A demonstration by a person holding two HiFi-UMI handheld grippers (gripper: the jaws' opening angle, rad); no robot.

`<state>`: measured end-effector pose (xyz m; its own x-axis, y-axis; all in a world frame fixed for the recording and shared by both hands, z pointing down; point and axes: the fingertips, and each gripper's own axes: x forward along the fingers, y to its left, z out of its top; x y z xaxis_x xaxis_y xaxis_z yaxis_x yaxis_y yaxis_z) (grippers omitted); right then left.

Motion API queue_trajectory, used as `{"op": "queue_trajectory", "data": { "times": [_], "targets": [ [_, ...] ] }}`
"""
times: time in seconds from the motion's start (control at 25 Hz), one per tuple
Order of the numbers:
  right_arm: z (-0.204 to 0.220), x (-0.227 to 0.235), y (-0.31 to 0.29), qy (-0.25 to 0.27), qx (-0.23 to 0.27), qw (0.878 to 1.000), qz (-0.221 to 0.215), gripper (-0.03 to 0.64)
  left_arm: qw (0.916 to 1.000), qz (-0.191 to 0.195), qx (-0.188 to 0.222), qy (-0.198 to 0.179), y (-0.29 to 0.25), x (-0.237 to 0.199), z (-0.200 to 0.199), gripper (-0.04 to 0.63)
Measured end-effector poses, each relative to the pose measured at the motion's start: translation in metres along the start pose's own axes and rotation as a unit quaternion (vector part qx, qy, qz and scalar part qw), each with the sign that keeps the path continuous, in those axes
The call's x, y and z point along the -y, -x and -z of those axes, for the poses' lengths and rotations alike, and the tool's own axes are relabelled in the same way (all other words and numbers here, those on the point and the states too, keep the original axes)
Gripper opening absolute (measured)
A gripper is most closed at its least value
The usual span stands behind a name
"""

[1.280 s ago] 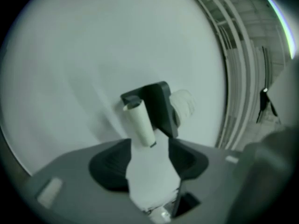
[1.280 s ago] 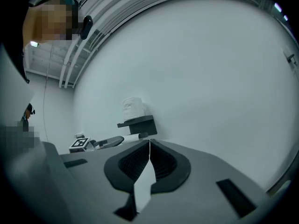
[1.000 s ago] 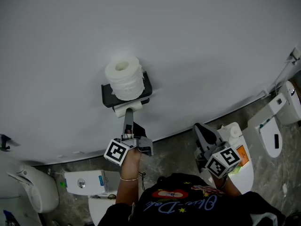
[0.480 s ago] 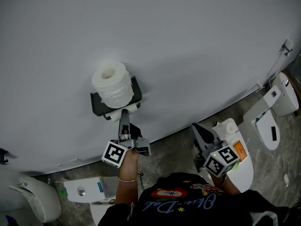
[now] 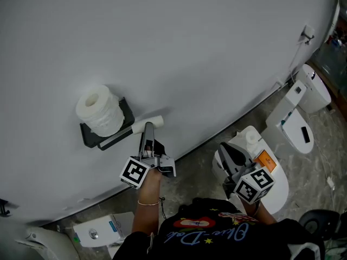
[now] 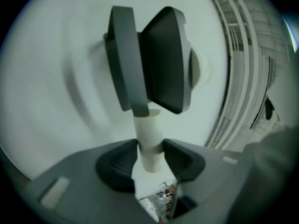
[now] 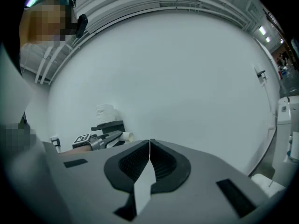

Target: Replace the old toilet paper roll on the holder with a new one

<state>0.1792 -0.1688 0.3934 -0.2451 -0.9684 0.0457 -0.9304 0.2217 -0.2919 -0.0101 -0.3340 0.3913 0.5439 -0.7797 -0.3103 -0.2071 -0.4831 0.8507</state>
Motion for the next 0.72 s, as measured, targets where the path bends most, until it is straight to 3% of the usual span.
{"op": "queue_trajectory", "data": {
  "times": [0.2,0.28,0.36,0.44,0.56,0.64,0.72],
  "targets": [
    [0.002,0.021,0.027,-0.01,0.001,1.0,0.028,0.014,0.9986,0.011,-0.051,-0.004,-0.005,0.018,0.042,0.17],
    [0.002,0.021,0.03,-0.014,0.001,1.0,0.025,0.014,0.9953,0.018,-0.077,-0.056,0.0,0.032,0.052,0.17],
    [0.002,0.018,0.029,-0.014,0.001,1.0,0.015,0.014,0.9803,0.017,-0.113,-0.161,0.012,0.043,0.058,0.17],
    [0.004,0.013,0.024,-0.013,-0.002,1.0,0.001,0.014,0.9465,0.004,-0.143,-0.29,0.03,0.05,0.058,0.17],
    [0.008,0.001,0.012,-0.016,-0.01,0.999,-0.028,0.014,0.8778,-0.034,-0.16,-0.45,0.062,0.057,0.048,0.17],
    [0.009,-0.009,0.002,-0.024,-0.011,0.998,-0.049,0.014,0.8432,-0.053,-0.168,-0.508,0.08,0.059,0.042,0.17],
    [0.011,-0.019,-0.007,-0.04,-0.01,0.997,-0.07,0.014,0.8246,-0.07,-0.18,-0.532,0.096,0.056,0.038,0.17]
  ]
}}
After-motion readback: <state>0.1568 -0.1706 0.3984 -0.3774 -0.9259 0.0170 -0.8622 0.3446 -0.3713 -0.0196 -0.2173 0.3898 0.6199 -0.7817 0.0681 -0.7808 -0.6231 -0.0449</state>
